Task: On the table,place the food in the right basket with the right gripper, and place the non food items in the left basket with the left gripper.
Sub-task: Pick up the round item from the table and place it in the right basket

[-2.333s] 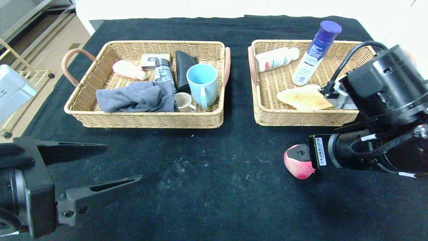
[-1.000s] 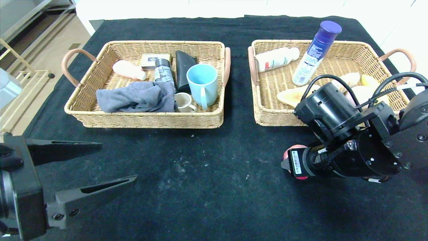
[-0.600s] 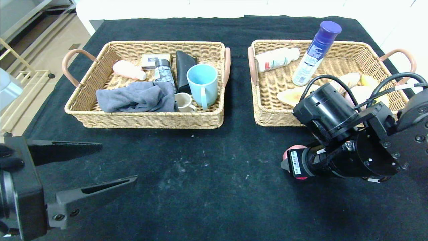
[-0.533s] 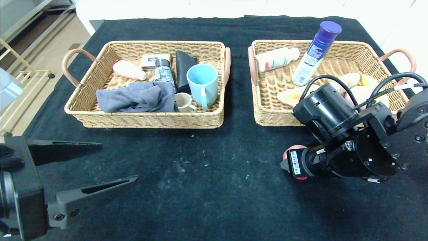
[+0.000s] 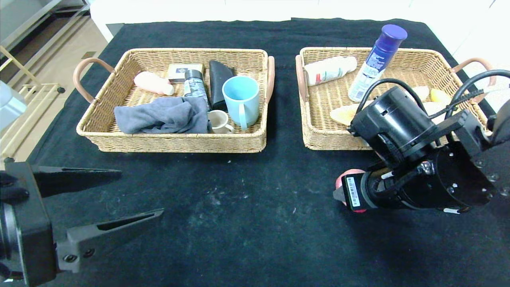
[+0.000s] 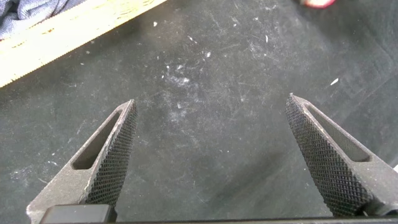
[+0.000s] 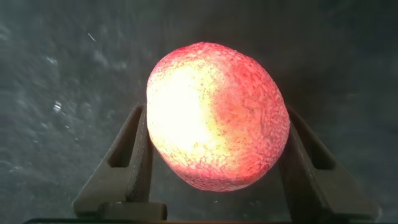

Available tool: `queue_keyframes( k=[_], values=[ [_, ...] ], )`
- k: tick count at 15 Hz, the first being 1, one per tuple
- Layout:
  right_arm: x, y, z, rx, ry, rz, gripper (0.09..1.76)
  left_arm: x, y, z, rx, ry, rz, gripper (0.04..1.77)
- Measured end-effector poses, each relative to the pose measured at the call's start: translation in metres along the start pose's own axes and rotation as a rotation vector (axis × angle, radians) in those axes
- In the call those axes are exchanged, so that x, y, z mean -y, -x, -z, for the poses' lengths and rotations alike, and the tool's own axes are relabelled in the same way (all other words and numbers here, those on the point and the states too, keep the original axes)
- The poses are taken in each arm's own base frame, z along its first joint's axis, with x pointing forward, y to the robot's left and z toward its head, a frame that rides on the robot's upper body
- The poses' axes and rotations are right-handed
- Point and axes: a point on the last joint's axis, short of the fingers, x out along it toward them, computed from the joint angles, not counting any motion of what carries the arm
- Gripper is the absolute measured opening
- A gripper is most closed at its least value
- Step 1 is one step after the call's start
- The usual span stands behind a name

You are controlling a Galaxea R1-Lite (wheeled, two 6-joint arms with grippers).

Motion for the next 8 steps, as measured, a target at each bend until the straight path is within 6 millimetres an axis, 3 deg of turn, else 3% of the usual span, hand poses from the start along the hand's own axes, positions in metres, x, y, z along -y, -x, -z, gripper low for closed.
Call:
queue_keyframes(
  k=[4, 8],
  values=[
    [0.011, 0.017, -0.013, 0.084, 0.059, 0.036, 1.18, 0.0, 0.0, 0.0, 0.005, 0.0, -0.003, 1.72],
    [0.032, 0.035, -0.04, 0.187, 0.048, 0.067, 1.18, 0.0, 0.001, -0.001, 0.007, -0.003, -0.005, 1.72]
  ],
)
